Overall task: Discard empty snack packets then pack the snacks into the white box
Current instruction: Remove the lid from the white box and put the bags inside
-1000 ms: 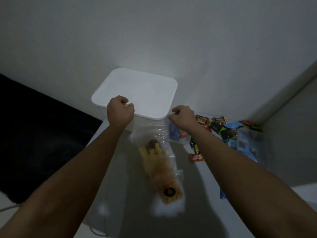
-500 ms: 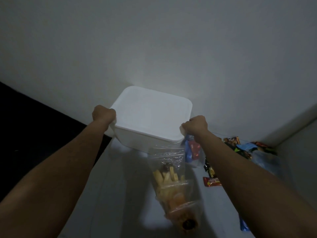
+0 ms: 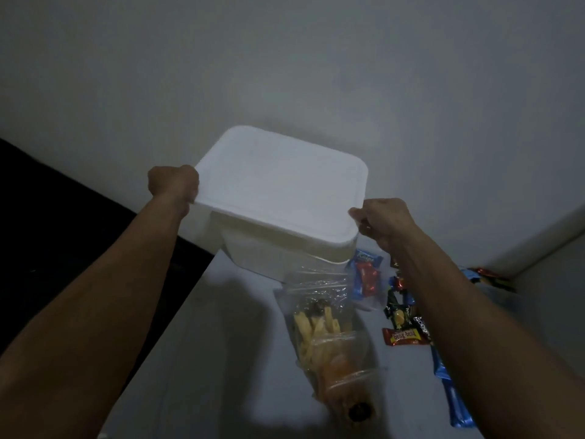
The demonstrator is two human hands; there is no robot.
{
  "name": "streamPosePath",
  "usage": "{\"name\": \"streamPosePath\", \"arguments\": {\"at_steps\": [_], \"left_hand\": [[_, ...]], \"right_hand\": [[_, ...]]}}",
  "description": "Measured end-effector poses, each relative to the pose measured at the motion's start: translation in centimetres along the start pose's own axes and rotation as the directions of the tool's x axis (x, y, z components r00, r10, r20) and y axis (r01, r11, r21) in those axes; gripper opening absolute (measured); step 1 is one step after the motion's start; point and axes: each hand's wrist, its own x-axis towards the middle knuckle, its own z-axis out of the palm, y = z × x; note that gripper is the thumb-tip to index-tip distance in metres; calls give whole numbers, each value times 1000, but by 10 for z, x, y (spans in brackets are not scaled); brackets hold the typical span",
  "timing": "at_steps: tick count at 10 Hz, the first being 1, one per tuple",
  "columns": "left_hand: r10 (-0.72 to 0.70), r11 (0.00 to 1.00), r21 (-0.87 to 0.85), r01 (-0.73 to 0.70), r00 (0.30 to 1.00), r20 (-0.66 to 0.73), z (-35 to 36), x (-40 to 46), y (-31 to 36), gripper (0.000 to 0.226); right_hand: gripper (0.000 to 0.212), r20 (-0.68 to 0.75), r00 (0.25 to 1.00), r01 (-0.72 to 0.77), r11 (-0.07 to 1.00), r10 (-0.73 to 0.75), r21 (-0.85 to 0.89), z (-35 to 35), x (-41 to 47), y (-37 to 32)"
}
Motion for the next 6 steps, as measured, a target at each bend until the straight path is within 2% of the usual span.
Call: {"name": "streamPosePath", "arguments": {"at_steps": [1,2,3,4,6], "left_hand": [[57,992,109,-62,997,47,-27,2,-22,47],[17,991,130,-22,999,37,-56,-1,-51,54],[-68,993,98,72,996,-50,-84,-13,-92,67],[-62,961,263,90,992,-112,-112,-23,-134,71],[-150,881,453,133,989,3,-151,-20,-233,65]], "right_hand": [[22,206,979,16,993,8,-114,1,-26,5],[45,330,944,74,966,12,-248,14,-59,18],[47,380,925,110,947,13,-301,37,-93,37],[33,422,907,165,911,10,-377,64,-125,60],[17,444,874,93,828,199,-553,111,-151,134]]}}
